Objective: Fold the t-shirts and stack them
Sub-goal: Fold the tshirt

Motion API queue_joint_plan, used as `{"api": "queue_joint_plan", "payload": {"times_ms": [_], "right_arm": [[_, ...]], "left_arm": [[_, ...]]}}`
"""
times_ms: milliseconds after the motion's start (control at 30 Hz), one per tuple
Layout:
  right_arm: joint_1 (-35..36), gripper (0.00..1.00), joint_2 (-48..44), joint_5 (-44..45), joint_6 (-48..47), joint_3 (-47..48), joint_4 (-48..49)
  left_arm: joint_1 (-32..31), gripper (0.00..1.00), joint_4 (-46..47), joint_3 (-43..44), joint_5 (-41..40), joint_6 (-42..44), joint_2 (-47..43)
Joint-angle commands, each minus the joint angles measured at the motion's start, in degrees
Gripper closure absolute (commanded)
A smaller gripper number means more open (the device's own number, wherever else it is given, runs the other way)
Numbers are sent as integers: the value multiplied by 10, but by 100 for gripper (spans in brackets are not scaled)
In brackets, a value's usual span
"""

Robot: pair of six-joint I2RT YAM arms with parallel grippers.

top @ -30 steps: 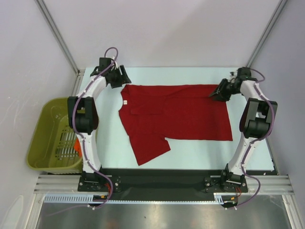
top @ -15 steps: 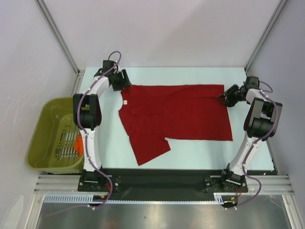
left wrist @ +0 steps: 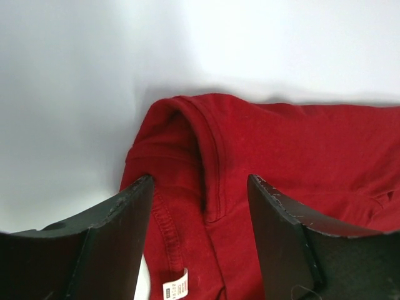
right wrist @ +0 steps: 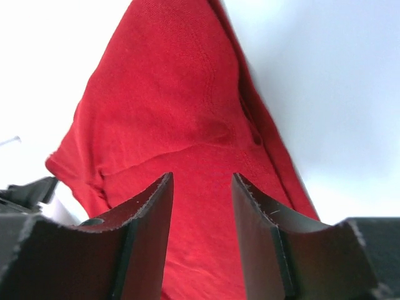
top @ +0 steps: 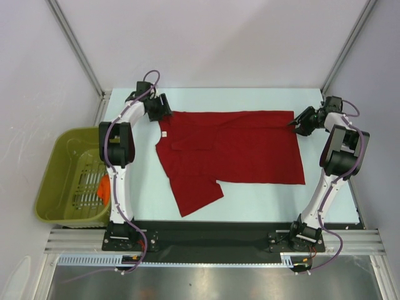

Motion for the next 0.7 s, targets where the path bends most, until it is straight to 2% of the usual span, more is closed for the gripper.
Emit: {"api": "queue_joint_plan", "payload": {"times_ms": [0, 100, 167, 267, 300, 367, 400, 500, 667], "right_arm": [[4, 52, 6, 23, -63, 31, -12], [3, 52, 13, 28, -71, 46, -6], [8, 52, 20, 40, -85, 58, -6], [18, 52, 42, 61, -112, 95, -34], [20, 52, 49, 66, -125, 107, -45], [23, 52, 59, 81, -136, 128, -73], [23, 52, 59, 79, -140, 127, -71], [23, 52, 69, 78, -157, 133, -84], [23, 54, 83, 101, -170, 141, -98]], "left_arm": [[6, 32, 14, 23, 13, -4, 7], [6, 33, 24, 25, 30, -13, 18], [6, 38, 32, 25, 42, -22, 26], [6, 53, 38, 26, 48, -29, 32], [8, 62, 38, 29, 51, -30, 34], [11, 73, 39, 39, 54, -36, 40], [14, 83, 40, 41, 56, -40, 44], [22, 90, 47, 47, 59, -55, 47], [32, 95, 54, 69, 64, -63, 53]]}}
